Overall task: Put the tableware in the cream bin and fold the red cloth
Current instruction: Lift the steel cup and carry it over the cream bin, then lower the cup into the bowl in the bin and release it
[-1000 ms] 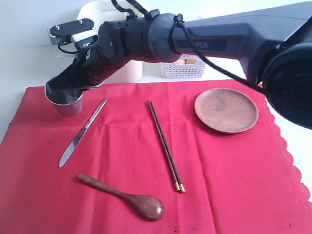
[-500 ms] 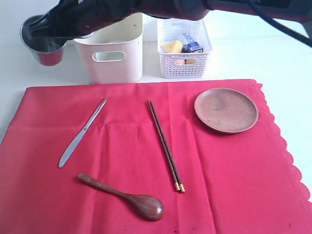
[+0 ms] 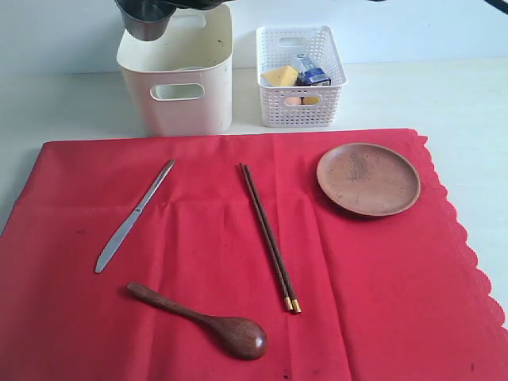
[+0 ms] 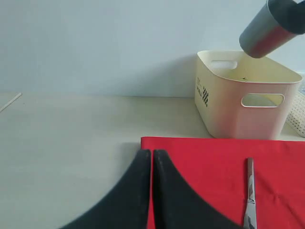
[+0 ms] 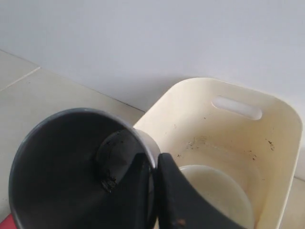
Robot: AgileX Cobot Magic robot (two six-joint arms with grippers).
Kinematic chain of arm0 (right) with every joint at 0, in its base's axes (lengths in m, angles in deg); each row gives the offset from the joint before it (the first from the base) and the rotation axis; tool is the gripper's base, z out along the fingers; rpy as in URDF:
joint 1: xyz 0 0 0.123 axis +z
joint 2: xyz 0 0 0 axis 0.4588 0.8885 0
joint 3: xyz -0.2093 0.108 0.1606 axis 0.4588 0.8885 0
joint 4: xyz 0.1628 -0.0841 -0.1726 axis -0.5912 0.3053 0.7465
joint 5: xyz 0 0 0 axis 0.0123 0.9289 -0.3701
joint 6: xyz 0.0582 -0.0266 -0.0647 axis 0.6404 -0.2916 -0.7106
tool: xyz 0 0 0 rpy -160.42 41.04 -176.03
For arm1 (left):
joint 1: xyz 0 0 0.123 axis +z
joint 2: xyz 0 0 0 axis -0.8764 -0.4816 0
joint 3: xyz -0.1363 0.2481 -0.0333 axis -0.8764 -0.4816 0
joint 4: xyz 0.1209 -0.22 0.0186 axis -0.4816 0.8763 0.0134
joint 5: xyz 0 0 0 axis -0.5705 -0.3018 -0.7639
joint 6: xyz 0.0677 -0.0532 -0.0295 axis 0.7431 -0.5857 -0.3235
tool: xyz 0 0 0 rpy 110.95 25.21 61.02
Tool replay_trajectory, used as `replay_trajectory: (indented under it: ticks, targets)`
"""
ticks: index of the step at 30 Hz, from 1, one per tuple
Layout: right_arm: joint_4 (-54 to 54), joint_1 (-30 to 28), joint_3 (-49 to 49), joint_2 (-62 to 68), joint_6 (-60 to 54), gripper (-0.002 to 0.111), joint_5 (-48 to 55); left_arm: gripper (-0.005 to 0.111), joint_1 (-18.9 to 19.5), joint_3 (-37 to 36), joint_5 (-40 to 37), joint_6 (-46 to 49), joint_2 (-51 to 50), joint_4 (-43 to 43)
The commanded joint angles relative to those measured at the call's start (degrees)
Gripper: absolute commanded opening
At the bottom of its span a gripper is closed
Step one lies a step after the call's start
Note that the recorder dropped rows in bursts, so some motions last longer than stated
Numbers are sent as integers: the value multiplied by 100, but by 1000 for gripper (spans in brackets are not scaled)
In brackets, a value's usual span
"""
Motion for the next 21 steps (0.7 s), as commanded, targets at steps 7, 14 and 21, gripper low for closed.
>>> replay_trajectory:
  ticks: [7,14,21]
  targets:
    - [70,-240,-42,538,12,0,-793,4,16,3,2,-6,38,36]
    - [70,-286,-42,967,15,0,-1217,4,16,3,2,-6,38,36]
    - [70,-286,-42,1152,15,0,-1503,4,16,3,2,-6,38,36]
